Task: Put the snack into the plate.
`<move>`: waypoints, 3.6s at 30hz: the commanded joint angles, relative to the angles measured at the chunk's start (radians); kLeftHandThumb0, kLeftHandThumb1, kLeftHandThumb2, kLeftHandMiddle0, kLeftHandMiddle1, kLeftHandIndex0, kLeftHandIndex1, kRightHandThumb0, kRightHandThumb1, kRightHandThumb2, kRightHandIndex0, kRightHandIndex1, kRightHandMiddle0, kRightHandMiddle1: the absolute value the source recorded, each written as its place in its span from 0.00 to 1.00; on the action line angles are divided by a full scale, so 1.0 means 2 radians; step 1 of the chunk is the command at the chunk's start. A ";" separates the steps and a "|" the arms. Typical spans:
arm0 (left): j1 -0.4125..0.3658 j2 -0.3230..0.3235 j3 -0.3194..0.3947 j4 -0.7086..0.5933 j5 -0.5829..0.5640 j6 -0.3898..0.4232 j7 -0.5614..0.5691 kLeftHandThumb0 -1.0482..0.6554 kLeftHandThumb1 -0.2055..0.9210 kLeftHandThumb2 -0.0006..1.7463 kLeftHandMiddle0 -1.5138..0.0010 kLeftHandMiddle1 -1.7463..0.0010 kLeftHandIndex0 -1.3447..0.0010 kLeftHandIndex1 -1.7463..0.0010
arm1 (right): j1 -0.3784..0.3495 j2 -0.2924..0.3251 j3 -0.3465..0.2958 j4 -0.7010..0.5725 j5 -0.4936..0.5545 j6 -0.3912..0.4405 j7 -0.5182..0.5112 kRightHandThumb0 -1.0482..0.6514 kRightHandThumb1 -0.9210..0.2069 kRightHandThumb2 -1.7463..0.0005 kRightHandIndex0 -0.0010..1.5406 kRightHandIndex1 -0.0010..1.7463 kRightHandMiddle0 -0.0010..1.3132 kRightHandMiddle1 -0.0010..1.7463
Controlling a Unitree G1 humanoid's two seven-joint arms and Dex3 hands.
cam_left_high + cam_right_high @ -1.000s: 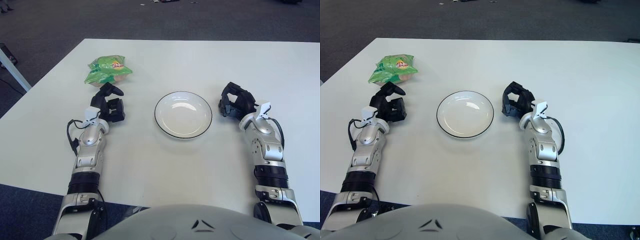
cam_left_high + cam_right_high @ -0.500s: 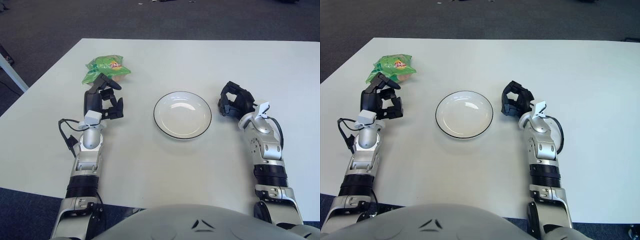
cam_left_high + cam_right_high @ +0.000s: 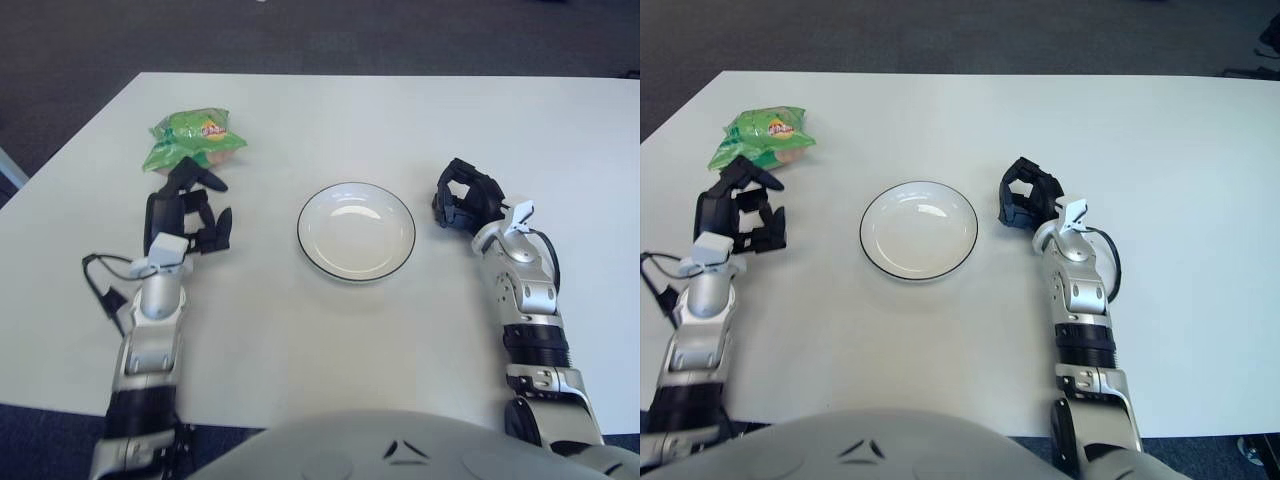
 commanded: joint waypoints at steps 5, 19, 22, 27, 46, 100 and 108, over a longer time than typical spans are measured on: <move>-0.038 0.072 0.039 -0.065 0.050 0.074 -0.041 0.33 0.46 0.76 0.18 0.00 0.54 0.00 | 0.026 0.009 0.007 0.054 -0.012 0.010 -0.007 0.33 0.56 0.22 0.84 1.00 0.49 1.00; -0.142 0.207 0.028 -0.025 0.154 0.088 -0.080 0.34 0.50 0.73 0.23 0.00 0.57 0.00 | 0.022 0.003 0.014 0.074 -0.015 -0.012 0.006 0.32 0.57 0.22 0.84 1.00 0.49 1.00; -0.152 0.224 0.020 -0.014 0.178 0.081 -0.075 0.34 0.51 0.72 0.24 0.00 0.57 0.00 | 0.021 0.004 0.013 0.076 -0.015 -0.014 0.007 0.32 0.57 0.22 0.84 1.00 0.49 1.00; -0.175 0.246 0.006 0.009 0.209 0.076 -0.077 0.34 0.52 0.71 0.24 0.00 0.58 0.00 | 0.021 0.004 0.013 0.079 -0.014 -0.015 0.008 0.32 0.57 0.22 0.83 1.00 0.49 1.00; -0.281 0.284 -0.065 0.181 0.236 0.024 -0.048 0.36 0.62 0.63 0.35 0.00 0.65 0.00 | 0.021 0.000 0.016 0.079 -0.017 -0.015 0.007 0.32 0.57 0.22 0.83 1.00 0.49 1.00; -0.462 0.187 -0.272 0.680 0.254 -0.001 0.125 0.00 1.00 0.24 1.00 1.00 1.00 0.95 | 0.025 -0.008 0.015 0.084 -0.017 -0.027 0.019 0.32 0.57 0.22 0.84 1.00 0.49 1.00; -0.468 0.153 -0.297 0.717 0.261 0.033 0.164 0.00 1.00 0.15 1.00 1.00 1.00 1.00 | 0.030 -0.013 0.020 0.079 -0.025 -0.030 0.018 0.32 0.57 0.22 0.84 1.00 0.49 1.00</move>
